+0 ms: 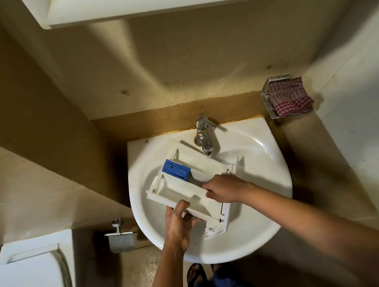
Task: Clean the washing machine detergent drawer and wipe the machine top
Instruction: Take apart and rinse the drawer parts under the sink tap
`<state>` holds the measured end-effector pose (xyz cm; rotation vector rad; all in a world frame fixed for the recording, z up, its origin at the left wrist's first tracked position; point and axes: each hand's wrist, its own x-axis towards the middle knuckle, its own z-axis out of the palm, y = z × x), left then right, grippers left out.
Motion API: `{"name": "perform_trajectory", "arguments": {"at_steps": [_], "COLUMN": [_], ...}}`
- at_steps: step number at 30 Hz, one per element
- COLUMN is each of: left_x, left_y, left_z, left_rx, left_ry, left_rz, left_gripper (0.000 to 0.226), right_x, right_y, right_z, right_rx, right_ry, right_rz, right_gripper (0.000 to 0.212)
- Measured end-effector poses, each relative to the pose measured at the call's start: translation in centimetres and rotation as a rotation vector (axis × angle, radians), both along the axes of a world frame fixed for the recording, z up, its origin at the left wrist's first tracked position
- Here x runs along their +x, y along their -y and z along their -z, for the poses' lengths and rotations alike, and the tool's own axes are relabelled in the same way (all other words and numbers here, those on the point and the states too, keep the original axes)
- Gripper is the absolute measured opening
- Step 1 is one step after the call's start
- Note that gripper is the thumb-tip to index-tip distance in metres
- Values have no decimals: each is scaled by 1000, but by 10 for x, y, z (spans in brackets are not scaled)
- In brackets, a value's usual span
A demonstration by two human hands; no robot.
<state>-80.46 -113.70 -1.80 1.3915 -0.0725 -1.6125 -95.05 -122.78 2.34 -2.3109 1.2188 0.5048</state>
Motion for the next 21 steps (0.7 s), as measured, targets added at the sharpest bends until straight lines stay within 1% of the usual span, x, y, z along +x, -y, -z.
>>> {"name": "perform_trajectory", "arguments": {"at_steps": [3, 4, 6, 7, 9, 11, 12, 13, 15, 17, 19, 20, 21], "left_x": [1, 2, 6, 8, 12, 16, 18, 20, 21, 19, 17, 17, 16], "left_y": [5, 6, 6, 5, 5, 6, 7, 8, 11, 12, 13, 13, 13], "left_z": [1, 2, 2, 2, 0, 1, 2, 2, 0, -3, -6, -7, -9], "left_rx": [-1, -2, -6, -5, -9, -12, -12, -6, 21, 47, 76, 82, 83], "left_ry": [-21, -26, -25, -15, 6, 40, 55, 66, 60, 49, 44, 44, 46], "left_rz": [23, 30, 44, 59, 93, 114, 121, 127, 134, 160, 199, 221, 242], "left_gripper": [23, 25, 34, 42, 53, 52, 50, 52, 63, 61, 59, 63, 65], "right_x": [8, 13, 18, 18, 18, 12, 7, 2, -5, 1, 12, 17, 21], "right_y": [-5, -7, -10, -12, -23, -34, -37, -38, -35, -32, -26, -22, -17], "right_z": [1, 2, 5, 7, 14, 15, 12, 8, -1, -8, -14, -13, -10], "right_rx": [-88, -83, -59, -60, -95, -106, -100, -103, -146, -159, -93, -12, 92], "right_ry": [-42, -8, 131, 188, 218, 243, 248, 231, 74, -64, -57, -11, 43], "right_rz": [13, 56, 155, 174, 133, 83, 66, 40, -58, -70, 31, 92, 147], "right_gripper": [22, 22, 23, 27, 47, 66, 67, 63, 54, 44, 28, 26, 29]}}
